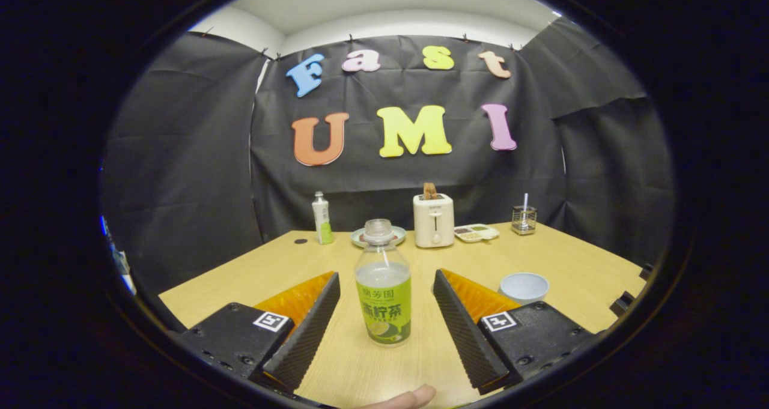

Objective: Take the bottle from table, then pour the juice into the cup, finally place the bottle on the coaster

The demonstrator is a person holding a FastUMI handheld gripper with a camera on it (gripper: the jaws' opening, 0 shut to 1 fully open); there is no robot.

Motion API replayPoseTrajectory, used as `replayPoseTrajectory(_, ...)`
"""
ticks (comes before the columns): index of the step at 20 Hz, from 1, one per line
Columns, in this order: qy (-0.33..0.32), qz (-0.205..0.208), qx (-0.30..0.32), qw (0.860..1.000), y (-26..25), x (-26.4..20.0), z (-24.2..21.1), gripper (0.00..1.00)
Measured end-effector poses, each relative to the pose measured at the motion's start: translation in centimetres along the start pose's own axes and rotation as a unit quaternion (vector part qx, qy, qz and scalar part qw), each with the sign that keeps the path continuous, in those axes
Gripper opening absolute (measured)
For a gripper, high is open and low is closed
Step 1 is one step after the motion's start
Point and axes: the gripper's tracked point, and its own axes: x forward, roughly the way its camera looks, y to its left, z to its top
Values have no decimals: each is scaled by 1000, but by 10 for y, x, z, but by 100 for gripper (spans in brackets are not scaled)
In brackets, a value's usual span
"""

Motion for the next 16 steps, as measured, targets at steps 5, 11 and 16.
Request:
replayPoseTrajectory(5,13,3,4,1000,14,27,-18,100)
replayPoseTrajectory(11,29,-23,-4,999,16,57,-26,100)
replayPoseTrajectory(16,40,-41,-15,998,14,74,-25,100)
